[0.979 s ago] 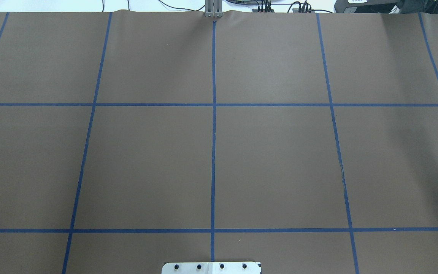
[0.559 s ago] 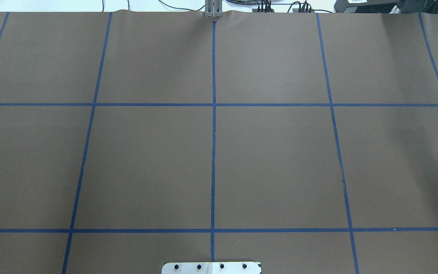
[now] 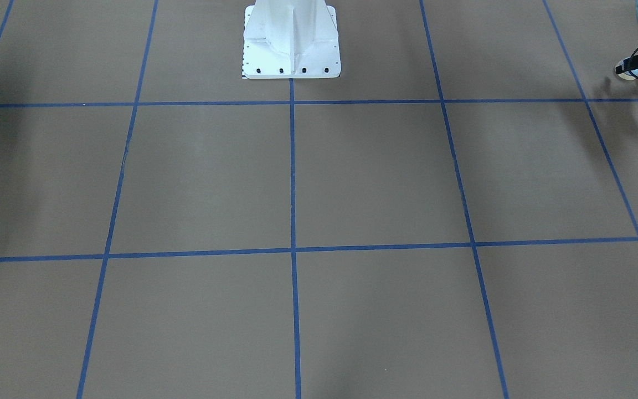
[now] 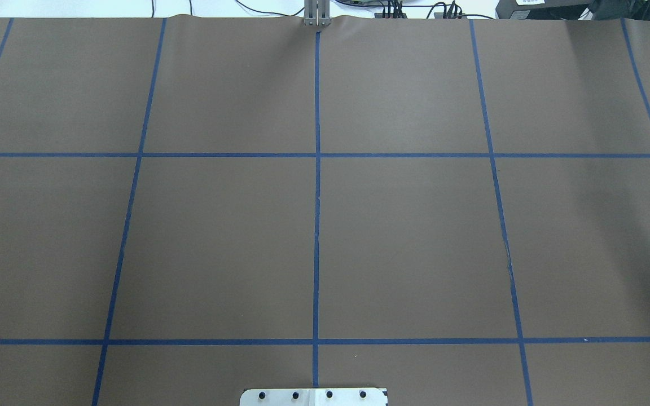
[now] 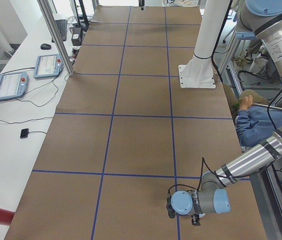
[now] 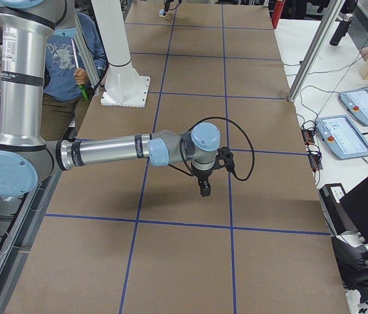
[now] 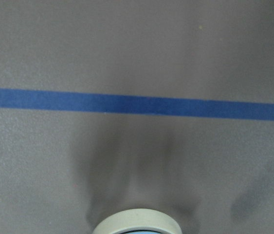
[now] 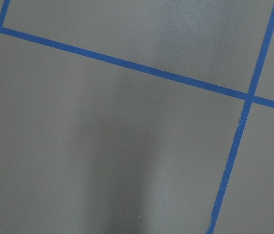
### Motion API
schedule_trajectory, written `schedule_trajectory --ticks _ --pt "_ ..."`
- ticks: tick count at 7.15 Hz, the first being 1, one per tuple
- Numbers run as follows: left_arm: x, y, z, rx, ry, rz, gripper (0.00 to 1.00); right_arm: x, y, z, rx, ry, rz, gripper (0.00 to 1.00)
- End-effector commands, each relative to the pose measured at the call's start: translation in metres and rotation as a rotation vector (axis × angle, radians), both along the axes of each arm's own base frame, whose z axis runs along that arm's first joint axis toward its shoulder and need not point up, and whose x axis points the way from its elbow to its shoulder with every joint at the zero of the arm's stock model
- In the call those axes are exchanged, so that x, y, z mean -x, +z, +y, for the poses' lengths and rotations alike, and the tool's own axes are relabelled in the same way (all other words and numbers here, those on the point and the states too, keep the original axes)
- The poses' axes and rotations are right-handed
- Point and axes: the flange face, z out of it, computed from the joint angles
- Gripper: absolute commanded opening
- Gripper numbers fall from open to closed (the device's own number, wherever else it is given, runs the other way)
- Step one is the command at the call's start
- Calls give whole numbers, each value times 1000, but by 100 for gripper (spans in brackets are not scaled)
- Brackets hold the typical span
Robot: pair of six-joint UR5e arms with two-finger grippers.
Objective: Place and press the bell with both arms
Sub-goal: 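Carry the white-and-blue bell in the left gripper toward the table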
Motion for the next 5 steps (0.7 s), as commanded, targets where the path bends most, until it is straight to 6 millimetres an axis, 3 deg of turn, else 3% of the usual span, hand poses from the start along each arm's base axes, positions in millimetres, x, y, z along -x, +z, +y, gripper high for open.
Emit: schedule_trajectory --ticks 1,3,5 --pt "1 4 3 5 6 -12 100 1 0 0 -1 -3 0 100" --pt "1 4 3 5 6 -12 99 2 -1 1 3 -6 -15 100" --pt "1 5 4 6 8 -12 89 2 0 2 5 -7 -16 100"
